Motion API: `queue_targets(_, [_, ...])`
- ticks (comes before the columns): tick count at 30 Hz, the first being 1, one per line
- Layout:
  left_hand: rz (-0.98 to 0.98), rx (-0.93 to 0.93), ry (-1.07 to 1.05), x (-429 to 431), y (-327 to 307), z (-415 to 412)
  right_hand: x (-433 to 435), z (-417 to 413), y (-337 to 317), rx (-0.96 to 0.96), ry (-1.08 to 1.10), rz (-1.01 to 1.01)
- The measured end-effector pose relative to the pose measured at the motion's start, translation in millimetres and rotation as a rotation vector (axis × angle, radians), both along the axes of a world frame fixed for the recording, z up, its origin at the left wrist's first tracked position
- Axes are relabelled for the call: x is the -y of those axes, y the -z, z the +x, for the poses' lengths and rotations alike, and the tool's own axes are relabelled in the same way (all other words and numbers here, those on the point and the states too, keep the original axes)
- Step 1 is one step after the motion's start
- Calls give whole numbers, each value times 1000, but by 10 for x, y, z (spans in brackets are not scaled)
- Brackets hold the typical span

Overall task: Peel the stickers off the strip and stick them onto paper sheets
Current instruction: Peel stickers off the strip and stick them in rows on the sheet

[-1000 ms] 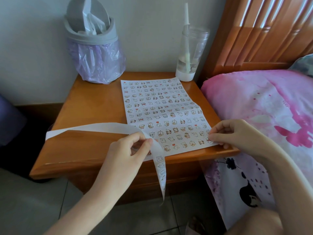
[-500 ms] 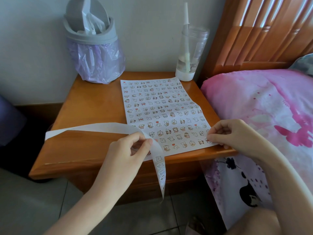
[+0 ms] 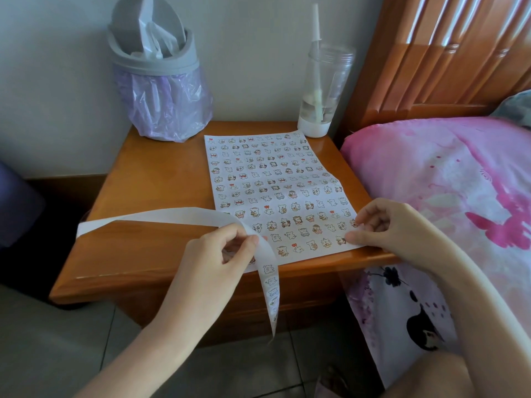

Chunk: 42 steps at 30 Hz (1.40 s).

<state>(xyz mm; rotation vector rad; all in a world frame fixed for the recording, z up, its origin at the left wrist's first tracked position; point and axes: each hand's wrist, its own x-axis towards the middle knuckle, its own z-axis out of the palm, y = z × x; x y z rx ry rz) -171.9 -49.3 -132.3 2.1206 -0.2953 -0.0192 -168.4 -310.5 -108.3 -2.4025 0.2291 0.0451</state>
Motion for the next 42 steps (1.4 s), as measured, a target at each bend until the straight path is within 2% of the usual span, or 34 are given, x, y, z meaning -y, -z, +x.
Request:
queue_targets(13, [-14,28,1,21,-34,-8,84,14,10,-66,-39,66])
queue_targets(18, [-15,11,8,7,-32,-1,81,-2,3,-62,-74,23])
queue_targets(22, [-71,-30,3,-14,-69,7,-9,-50,-45,95,-46,12])
queue_targets(26, [-221,-93,-20,-49,-130,24,-437,-116,-147,335,-178,181])
queue_targets(29, [-266,-70,-43,-63,-165,17,-726,-154,-106,341,-329,217])
queue_targets(33, [-303,-60,-50,-64,-181,6,-885,-196,-35,311,-413,261])
queue_targets(39, [-440,-170,-44,-3,-194,-14,-890,-203,-38,317,-380,328])
queue_targets(42, [-443,-185,20,5,-194,-23,-881,-205,-40,324,-348,356])
